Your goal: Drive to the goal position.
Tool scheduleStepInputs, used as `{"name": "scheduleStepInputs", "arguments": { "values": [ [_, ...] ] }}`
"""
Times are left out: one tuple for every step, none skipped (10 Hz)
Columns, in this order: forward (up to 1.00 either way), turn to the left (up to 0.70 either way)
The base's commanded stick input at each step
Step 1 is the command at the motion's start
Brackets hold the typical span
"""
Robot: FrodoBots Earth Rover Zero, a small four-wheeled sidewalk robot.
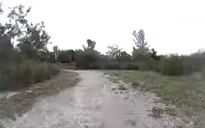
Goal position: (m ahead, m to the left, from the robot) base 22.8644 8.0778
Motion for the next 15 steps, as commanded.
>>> {"name": "scheduleStepInputs", "arguments": {
  "values": [
    [0.7, 0.0],
    [0.7, 0.0],
    [0.7, 0.0],
    [0.7, 0.0],
    [0.7, 0.0],
    [0.7, 0.0],
    [0.7, 0.0],
    [0.7, 0.0],
    [0.7, 0.0],
    [0.7, 0.0],
    [0.7, 0.0],
    [0.7, 0.0],
    [0.7, 0.0],
    [0.7, 0.0],
    [0.7, 0.0]
  ]
}}
